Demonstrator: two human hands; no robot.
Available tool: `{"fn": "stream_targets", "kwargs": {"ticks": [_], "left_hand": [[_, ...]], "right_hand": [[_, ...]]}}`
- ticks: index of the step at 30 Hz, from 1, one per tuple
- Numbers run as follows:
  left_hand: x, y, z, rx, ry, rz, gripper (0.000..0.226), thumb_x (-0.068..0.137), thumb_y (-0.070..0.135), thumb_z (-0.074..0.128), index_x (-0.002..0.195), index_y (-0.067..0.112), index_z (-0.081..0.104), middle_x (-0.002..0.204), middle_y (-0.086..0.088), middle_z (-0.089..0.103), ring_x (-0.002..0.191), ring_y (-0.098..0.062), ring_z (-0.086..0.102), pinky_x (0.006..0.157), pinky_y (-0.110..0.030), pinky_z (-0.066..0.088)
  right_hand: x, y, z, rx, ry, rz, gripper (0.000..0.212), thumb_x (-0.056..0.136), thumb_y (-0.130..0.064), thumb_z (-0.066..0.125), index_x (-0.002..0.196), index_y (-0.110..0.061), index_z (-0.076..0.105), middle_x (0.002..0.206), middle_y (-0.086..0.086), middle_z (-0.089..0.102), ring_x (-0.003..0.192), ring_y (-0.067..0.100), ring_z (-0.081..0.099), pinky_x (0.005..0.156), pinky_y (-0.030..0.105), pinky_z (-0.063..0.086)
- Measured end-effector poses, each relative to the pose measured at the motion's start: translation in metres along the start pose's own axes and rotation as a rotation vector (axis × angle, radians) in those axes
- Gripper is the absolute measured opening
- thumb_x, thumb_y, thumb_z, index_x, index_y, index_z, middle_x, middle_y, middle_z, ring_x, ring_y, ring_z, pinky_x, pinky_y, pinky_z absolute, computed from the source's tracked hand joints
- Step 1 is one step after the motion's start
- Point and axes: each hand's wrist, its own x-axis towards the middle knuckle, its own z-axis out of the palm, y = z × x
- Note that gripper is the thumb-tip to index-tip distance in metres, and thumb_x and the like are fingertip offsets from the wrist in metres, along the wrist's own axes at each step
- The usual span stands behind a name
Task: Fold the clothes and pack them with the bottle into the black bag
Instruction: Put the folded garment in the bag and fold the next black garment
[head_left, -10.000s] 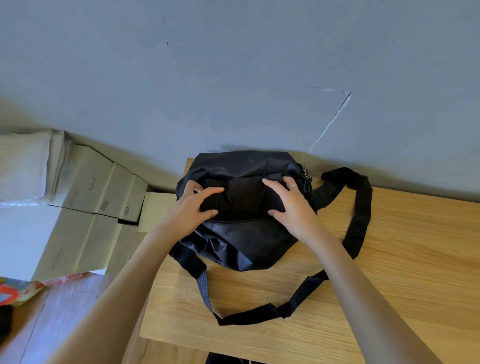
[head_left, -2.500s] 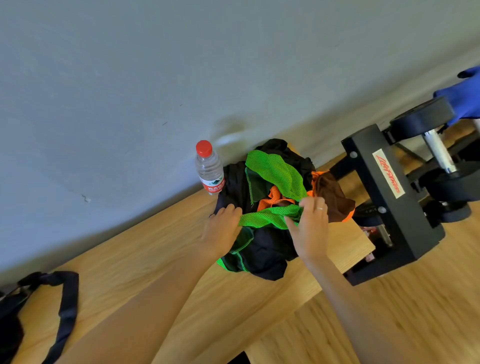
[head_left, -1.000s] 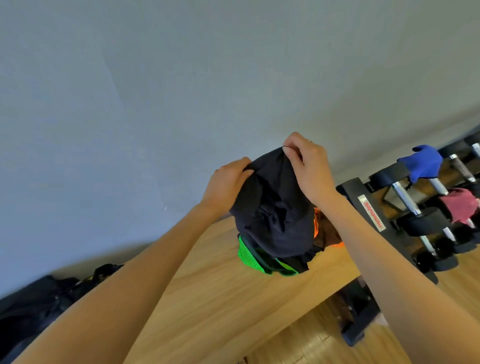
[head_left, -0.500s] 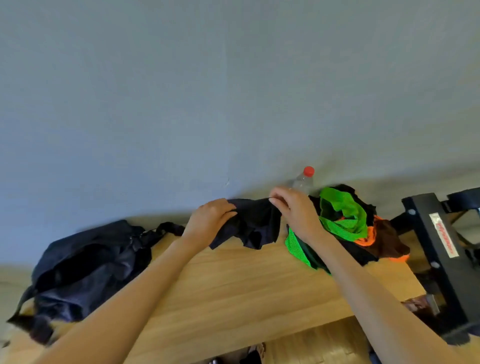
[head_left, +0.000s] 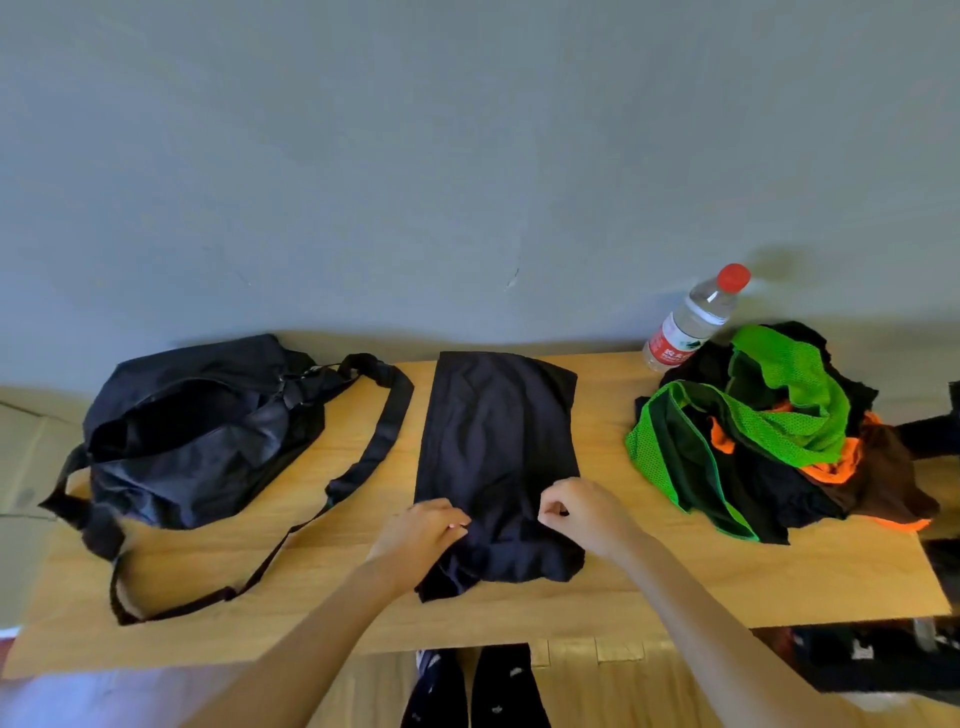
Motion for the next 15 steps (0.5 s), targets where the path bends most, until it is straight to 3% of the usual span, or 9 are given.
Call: {"fn": "stream_targets", "kwargs": {"ticks": [5,10,15], "left_hand": [[0.034,-0.012,-0.022,-0.004,0.204,-0.104,0.027,0.097,0.027,0.049,0.121,0.021,0.059,0.115,0.004,0.057,0.110,-0.017,0.053,0.083,-0.031,0.048],[0.083,-0.020,-0.052,0.028,0.328,-0.207,0.036,0.096,0.023,0.050,0.132,0.018,0.048,0.129,0.000,0.049,0.119,-0.018,0.044,0.084,-0.032,0.046],[0.120,-0.030,-0.061,0.039,0.347,-0.292,0.044,0.095,0.026,0.053,0.135,0.013,0.041,0.130,-0.006,0.046,0.120,-0.023,0.043,0.089,-0.034,0.046]], "right_hand": [[0.042,-0.002,-0.024,-0.006,0.187,-0.017,0.012,0.093,-0.018,0.055,0.096,-0.016,0.066,0.089,-0.002,0.064,0.087,0.013,0.056,0.066,0.023,0.039],[0.109,-0.023,-0.039,-0.045,0.270,-0.112,0.026,0.092,-0.016,0.056,0.118,-0.016,0.059,0.113,0.001,0.059,0.108,0.018,0.051,0.084,0.029,0.045],[0.174,-0.042,-0.037,-0.112,0.279,-0.155,0.042,0.094,-0.016,0.054,0.135,-0.016,0.045,0.133,0.008,0.049,0.123,0.025,0.044,0.103,0.036,0.036]]}}
